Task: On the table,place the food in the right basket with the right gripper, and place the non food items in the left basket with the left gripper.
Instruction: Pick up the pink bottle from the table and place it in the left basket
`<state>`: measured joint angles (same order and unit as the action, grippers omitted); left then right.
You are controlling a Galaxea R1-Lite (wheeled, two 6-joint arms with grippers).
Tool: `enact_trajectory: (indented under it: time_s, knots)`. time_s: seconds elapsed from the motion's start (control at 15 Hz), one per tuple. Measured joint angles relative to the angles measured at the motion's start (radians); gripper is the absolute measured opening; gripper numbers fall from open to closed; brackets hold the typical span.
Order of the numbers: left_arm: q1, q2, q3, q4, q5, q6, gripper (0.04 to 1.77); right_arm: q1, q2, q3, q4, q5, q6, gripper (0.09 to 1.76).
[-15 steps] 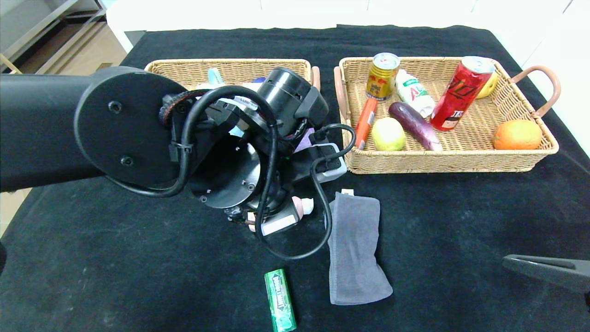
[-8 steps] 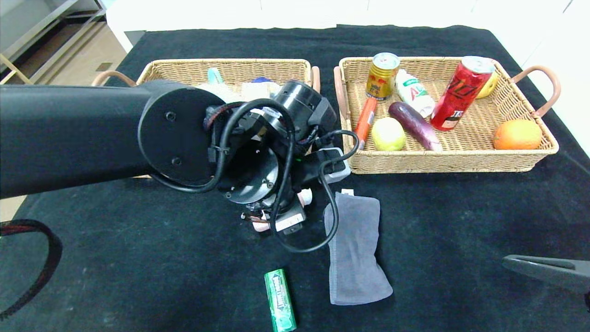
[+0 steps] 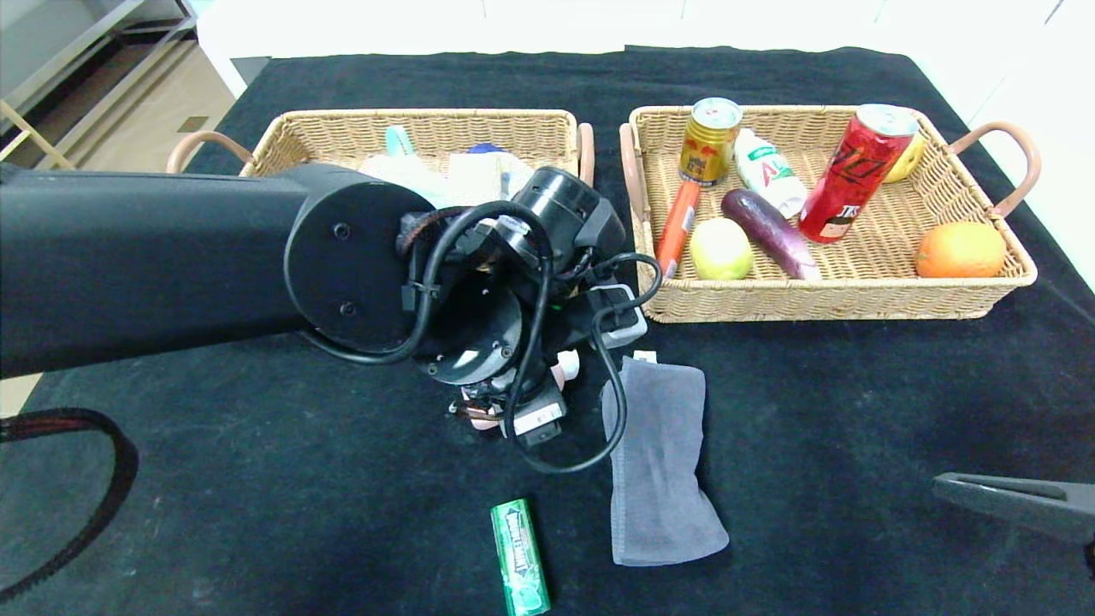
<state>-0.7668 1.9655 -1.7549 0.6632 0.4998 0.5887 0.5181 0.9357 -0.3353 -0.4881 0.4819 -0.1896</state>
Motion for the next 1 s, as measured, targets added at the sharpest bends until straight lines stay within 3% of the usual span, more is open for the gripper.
enact_trajectory:
  time_s: [0.2,0.47,0.6,1.0]
  knots:
    - [0.0,0.006,0.001,-0.002,0.0,-0.008,1.68,0.0,0.0,0.0,0.0,0.0,0.0,1.71]
    - [0.0,0.015,0.004,-0.003,0.0,-0.017,1.04,0.0,0.0,0.0,0.0,0.0,0.0,1.71]
    - [0.0,0.018,0.004,-0.006,0.0,-0.017,0.85,0.0,0.0,0.0,0.0,0.0,0.0,1.71]
    - [-0.001,0.02,0.005,-0.009,0.001,-0.017,0.8,0.0,0.0,0.0,0.0,0.0,0.0,1.71]
